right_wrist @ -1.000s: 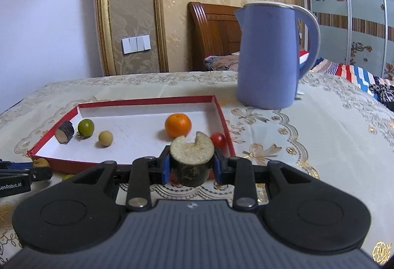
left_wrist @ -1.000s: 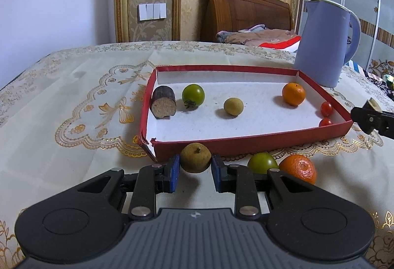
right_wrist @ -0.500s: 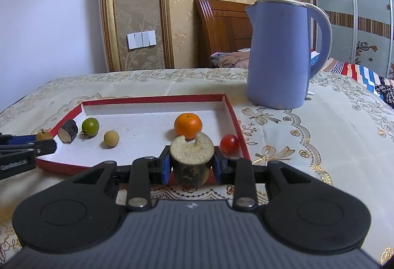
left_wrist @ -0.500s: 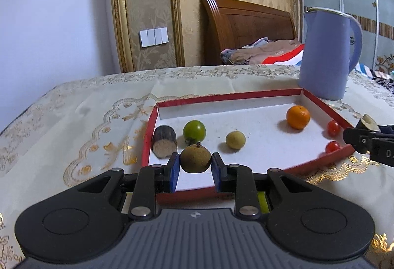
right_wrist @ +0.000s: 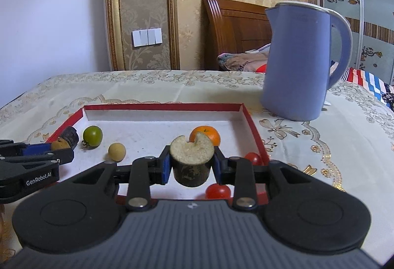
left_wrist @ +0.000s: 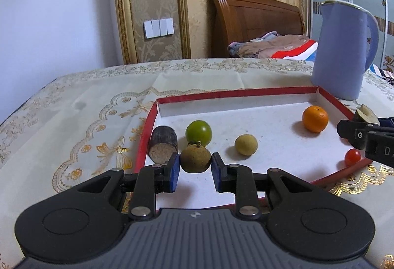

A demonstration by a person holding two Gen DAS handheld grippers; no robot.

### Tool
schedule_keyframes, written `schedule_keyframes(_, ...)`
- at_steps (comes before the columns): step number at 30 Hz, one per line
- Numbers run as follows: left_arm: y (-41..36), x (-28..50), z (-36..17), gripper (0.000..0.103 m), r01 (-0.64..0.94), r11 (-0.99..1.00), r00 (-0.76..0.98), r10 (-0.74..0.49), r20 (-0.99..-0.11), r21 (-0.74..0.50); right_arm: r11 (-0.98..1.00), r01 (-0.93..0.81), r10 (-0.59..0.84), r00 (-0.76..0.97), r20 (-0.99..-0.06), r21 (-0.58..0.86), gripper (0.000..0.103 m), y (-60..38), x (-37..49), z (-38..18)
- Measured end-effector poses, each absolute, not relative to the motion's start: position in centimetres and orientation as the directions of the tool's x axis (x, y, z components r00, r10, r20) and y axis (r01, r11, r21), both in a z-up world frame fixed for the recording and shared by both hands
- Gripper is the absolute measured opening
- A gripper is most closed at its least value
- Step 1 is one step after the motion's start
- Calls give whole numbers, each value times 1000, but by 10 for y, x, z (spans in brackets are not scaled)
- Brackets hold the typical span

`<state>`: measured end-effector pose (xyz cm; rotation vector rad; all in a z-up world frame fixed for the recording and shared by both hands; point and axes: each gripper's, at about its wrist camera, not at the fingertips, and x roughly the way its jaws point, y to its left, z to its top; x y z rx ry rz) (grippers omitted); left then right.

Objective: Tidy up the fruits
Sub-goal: 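Lift and carry the brown pear and the cut log over the red tray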

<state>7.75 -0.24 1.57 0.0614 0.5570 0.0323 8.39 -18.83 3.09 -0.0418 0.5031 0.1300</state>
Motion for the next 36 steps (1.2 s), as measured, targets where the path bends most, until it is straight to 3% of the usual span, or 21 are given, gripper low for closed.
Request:
schedule_keyframes(26, -3, 107, 0, 27, -32, 996, 809, 78, -583, 89, 989, -137, 80, 818, -570, -58, 31, -161, 139, 9)
schedule_keyframes(36, -4, 120, -3, 27, -51, 994, 813, 97, -574, 96, 989, -119, 47, 825, -563, -93, 31, -149, 159, 3)
